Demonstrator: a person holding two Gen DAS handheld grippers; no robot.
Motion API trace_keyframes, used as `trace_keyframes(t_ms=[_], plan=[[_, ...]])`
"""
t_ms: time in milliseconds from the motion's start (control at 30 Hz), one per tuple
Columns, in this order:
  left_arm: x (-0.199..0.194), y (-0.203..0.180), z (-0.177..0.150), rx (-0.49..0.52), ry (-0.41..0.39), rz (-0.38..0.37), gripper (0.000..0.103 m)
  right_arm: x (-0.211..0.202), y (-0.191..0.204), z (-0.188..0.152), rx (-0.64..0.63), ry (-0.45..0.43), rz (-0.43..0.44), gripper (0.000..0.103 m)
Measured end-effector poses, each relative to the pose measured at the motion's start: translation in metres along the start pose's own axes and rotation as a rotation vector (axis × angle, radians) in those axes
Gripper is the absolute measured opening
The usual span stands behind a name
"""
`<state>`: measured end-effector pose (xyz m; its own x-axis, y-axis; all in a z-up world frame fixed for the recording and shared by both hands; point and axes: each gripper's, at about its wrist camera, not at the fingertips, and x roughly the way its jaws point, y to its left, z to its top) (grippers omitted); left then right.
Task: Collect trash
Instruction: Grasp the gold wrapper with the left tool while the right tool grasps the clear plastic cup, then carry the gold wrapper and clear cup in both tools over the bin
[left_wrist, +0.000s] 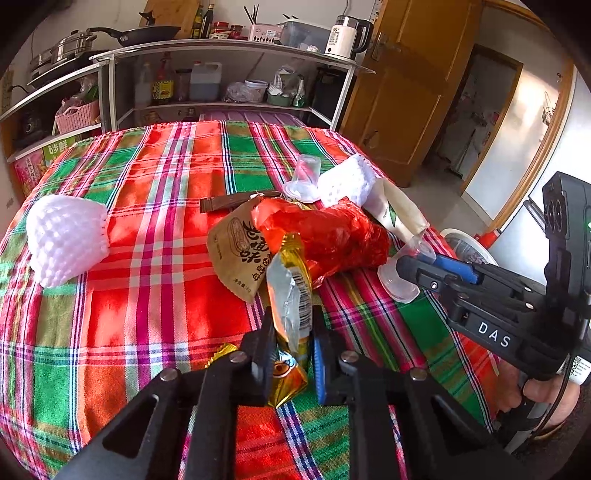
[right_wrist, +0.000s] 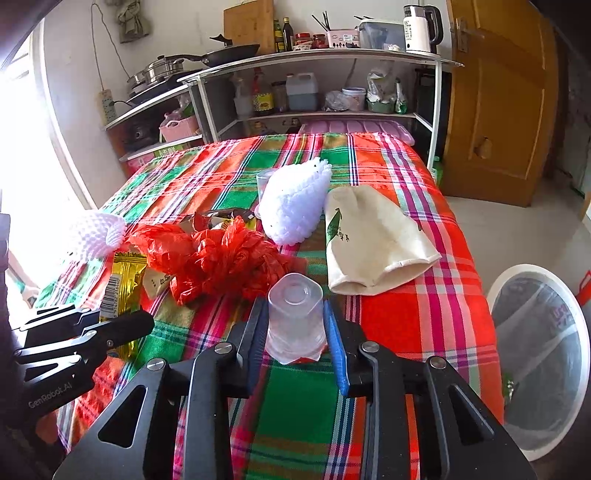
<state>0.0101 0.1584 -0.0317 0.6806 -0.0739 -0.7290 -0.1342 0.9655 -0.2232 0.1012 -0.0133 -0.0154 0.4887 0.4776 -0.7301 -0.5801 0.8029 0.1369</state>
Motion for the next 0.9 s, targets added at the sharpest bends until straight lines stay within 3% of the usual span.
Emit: trace_keyframes(t_ms=[500,900], plan=[[-0.025,-0.037,0.010,0.077,-0.066,-0.049,0.017,-0.056,-0.021,-0.021,0.078,-0.089,-0.047,0.032],[-0.007,-0.110,0.025,0.176,-0.051,-0.184,0.017,-0.102,-0.074,-0.042,0.185,-0.133,-0.169,0.032]])
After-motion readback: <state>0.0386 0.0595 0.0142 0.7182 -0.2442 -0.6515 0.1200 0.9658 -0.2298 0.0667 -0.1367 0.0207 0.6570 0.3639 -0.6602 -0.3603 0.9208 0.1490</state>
